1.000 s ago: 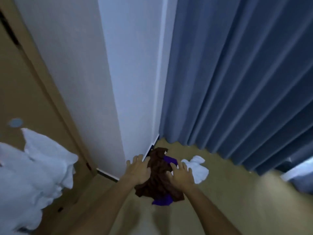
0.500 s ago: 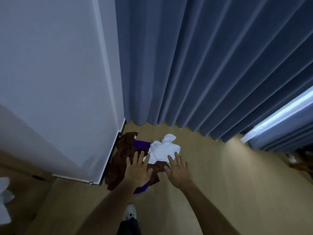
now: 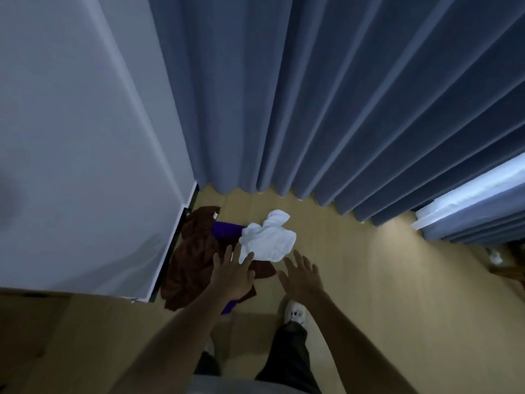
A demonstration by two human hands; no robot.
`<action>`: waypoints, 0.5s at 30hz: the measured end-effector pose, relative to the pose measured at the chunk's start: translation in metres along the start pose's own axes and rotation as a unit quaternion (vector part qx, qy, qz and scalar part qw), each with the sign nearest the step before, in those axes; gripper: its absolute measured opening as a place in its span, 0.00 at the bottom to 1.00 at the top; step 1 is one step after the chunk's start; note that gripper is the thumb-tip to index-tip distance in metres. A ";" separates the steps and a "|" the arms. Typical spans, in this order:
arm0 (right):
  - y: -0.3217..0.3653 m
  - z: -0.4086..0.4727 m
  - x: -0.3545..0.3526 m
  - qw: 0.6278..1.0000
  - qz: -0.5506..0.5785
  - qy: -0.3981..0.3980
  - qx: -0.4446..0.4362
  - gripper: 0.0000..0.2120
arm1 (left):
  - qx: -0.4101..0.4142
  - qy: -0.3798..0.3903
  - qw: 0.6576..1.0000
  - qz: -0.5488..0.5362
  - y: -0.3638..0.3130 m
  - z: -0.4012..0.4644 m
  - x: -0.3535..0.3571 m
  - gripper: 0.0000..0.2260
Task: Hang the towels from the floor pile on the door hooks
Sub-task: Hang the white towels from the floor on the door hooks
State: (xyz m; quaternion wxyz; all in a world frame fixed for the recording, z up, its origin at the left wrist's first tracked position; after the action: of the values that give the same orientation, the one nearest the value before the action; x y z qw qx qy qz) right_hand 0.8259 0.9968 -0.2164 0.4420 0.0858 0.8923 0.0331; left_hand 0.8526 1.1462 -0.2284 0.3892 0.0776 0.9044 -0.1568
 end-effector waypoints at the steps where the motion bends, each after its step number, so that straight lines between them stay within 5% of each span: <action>1: -0.007 0.015 0.000 1.000 -0.014 0.010 -0.007 0.25 | -0.017 0.004 1.000 -0.010 0.003 0.008 0.001 0.25; 10: -0.043 0.136 0.010 0.976 -0.119 0.055 -0.173 0.12 | -0.198 -0.012 0.973 -0.120 0.009 0.056 0.006 0.26; 15: -0.054 0.181 0.018 0.964 -0.146 0.080 -0.209 0.20 | -0.231 0.006 0.959 -0.164 0.003 0.089 0.030 0.28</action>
State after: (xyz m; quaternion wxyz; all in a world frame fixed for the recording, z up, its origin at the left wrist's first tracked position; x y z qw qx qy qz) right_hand 0.9527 0.9439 -0.3477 0.3770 -0.1427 0.9009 0.1610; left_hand 0.8936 1.1194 -0.3082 0.3598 -0.1625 0.9187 -0.0049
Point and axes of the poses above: each hand's wrist, its own z-axis towards the middle knuckle, its own x-axis out of the palm, y = z × x, the point moved 10 cm from there along z, towards the middle knuckle, and after that the axes turned 6 degrees about y, right-handed, at the moved point
